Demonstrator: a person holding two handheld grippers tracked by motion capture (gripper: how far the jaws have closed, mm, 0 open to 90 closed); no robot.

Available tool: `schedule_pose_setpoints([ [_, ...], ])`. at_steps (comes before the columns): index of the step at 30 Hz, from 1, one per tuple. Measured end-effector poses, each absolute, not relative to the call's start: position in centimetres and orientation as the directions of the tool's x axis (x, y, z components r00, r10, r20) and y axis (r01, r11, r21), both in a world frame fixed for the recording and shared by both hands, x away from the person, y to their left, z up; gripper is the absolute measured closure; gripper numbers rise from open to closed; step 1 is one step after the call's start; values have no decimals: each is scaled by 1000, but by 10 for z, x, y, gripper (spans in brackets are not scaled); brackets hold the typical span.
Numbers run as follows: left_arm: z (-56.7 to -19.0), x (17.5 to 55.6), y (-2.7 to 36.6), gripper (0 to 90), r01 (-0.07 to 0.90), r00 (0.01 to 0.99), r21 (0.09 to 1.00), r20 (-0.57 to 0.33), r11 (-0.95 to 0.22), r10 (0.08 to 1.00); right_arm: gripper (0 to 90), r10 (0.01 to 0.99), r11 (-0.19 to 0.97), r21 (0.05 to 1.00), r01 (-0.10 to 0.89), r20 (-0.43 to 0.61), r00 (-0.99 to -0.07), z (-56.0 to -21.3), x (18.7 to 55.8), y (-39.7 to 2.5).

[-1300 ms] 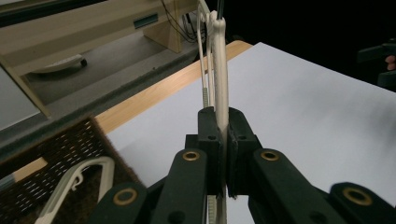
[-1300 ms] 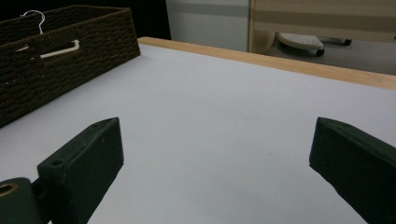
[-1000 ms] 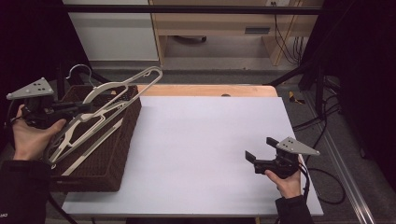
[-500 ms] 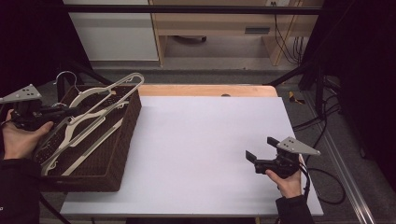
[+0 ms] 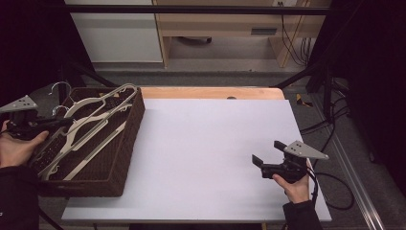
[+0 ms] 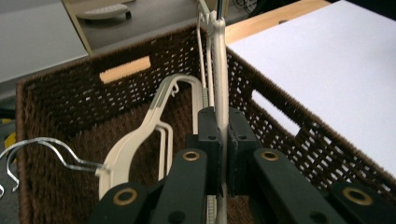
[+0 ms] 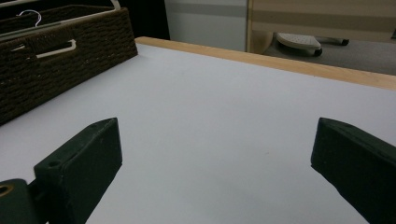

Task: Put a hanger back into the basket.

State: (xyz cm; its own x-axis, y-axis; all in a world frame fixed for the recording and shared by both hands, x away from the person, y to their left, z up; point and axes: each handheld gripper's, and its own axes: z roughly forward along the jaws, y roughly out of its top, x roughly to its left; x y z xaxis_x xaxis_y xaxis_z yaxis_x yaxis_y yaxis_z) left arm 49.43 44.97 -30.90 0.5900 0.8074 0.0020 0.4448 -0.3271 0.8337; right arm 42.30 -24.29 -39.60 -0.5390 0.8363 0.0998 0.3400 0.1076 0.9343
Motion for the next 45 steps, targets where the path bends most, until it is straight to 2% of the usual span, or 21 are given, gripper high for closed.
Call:
schedule_pose_setpoints([
  [25,-367,503,433,860,585,521,764,-97,-272,848,24,834,106,933,344,105,-541,-395,422,-241],
  [29,-372,504,438,853,610,487,754,-114,-243,866,25,832,110,934,341,101,-545,-396,422,-241],
  [36,-380,507,440,828,658,393,721,-81,-219,916,25,832,112,932,345,102,-545,-397,423,-240],
  [39,-382,510,441,814,681,345,706,-71,-197,936,25,834,110,931,347,104,-541,-397,423,-239],
  [41,-385,512,441,766,701,316,679,-21,-219,948,25,834,110,932,346,103,-542,-397,423,-239],
  [45,-388,515,443,686,738,274,645,-18,-199,961,25,834,111,930,350,104,-541,-398,423,-238],
])
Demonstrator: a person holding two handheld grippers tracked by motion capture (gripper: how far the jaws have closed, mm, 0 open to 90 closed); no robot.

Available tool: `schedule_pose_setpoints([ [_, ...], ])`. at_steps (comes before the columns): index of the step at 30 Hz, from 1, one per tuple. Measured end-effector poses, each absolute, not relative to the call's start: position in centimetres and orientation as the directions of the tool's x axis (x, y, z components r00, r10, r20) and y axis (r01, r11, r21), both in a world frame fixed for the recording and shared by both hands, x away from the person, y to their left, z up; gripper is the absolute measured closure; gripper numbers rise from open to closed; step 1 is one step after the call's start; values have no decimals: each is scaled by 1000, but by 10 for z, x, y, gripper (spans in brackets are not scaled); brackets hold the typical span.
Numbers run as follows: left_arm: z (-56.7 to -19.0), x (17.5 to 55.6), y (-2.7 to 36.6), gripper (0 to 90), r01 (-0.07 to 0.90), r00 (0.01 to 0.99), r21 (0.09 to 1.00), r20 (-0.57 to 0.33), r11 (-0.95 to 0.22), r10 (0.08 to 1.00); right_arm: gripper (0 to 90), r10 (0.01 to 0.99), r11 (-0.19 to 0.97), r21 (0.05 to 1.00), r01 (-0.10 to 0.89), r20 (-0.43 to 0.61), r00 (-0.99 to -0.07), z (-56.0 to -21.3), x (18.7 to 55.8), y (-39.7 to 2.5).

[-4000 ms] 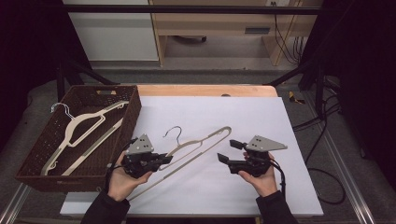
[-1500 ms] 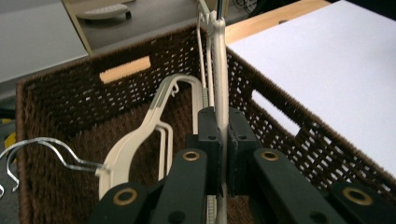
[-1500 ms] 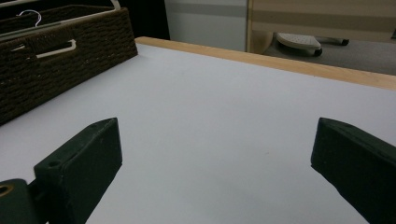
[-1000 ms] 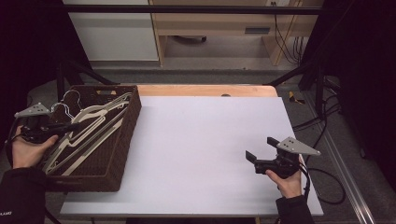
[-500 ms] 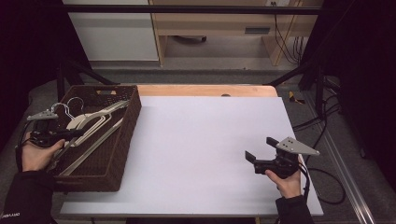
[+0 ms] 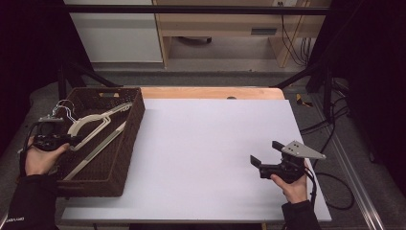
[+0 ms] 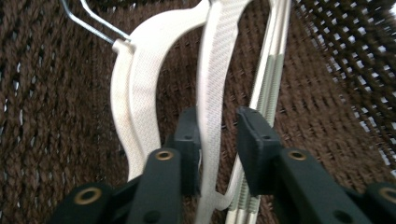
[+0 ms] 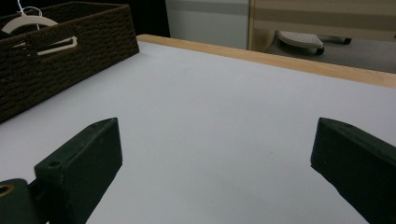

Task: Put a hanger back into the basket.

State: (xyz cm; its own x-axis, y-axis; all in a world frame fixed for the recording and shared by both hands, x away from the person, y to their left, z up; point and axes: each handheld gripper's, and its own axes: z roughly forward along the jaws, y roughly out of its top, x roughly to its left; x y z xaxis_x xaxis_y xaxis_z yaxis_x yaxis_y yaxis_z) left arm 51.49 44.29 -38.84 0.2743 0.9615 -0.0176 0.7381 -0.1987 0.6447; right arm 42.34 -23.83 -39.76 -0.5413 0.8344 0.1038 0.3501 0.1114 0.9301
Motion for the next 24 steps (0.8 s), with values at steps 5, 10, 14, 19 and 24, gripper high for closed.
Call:
schedule_pose_setpoints([
  [5,-392,516,445,578,761,254,615,6,-204,967,25,834,113,931,347,101,-543,-398,423,-238],
  [10,-388,514,448,504,750,221,637,10,-177,975,25,833,111,931,347,103,-544,-398,423,-238],
  [14,-378,508,448,456,691,220,709,-22,-140,975,25,833,109,932,346,104,-544,-397,423,-238],
  [19,-350,491,430,403,569,285,811,-41,-135,958,25,835,105,933,343,105,-541,-397,423,-241],
  [24,-324,467,400,299,425,385,896,-49,-130,921,25,836,99,937,334,104,-539,-394,421,-244],
])
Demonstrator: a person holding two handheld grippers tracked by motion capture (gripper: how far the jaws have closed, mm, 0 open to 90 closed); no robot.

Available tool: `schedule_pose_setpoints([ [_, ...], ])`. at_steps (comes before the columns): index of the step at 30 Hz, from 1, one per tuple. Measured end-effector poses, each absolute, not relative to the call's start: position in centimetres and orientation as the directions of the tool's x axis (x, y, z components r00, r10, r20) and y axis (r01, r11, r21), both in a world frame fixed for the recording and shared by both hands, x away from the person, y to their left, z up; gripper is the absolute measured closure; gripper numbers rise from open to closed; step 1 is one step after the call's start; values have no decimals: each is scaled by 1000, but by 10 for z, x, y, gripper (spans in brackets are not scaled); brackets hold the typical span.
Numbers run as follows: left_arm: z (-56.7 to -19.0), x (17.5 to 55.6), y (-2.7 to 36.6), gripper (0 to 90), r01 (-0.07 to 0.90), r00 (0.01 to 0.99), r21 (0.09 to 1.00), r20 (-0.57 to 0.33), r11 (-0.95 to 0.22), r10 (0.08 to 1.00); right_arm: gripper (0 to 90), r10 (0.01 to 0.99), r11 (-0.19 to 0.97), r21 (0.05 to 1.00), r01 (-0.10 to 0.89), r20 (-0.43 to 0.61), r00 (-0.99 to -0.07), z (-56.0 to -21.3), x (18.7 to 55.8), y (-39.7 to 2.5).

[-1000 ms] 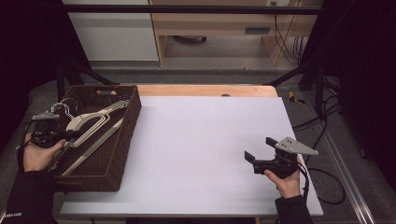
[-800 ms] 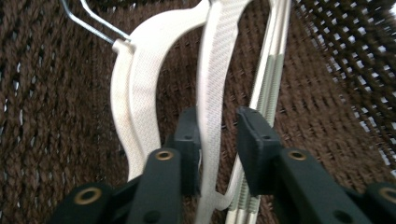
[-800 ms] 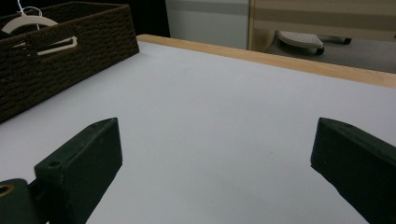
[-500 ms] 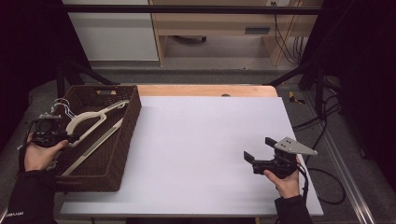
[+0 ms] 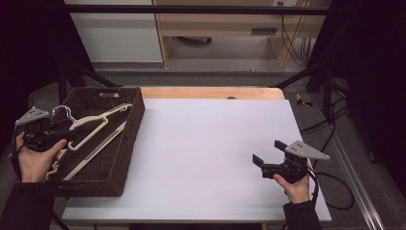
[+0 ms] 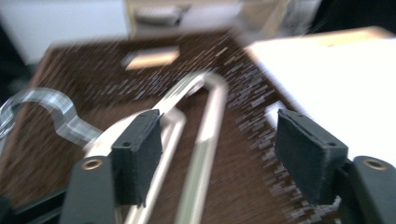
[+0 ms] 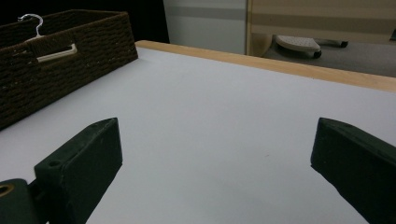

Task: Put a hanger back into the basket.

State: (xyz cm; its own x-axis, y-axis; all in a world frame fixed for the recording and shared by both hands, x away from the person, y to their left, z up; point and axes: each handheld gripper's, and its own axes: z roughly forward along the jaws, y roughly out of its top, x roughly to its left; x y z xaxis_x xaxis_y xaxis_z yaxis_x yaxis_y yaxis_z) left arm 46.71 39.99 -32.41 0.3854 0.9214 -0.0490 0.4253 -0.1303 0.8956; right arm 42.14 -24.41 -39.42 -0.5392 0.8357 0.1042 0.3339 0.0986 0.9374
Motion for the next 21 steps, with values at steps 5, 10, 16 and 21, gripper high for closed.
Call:
schedule_pose_setpoints([
  [5,-314,446,364,167,303,479,945,-41,-122,877,23,838,88,940,330,109,-535,-393,420,-247],
  [10,-322,435,332,109,275,562,955,-63,-115,825,23,841,80,942,326,113,-530,-393,420,-252],
  [16,-341,429,301,85,260,623,958,-70,-122,779,20,838,71,945,318,116,-534,-391,418,-254],
  [21,-357,427,287,88,274,642,953,-80,-130,763,19,837,68,948,312,116,-535,-390,417,-256],
])
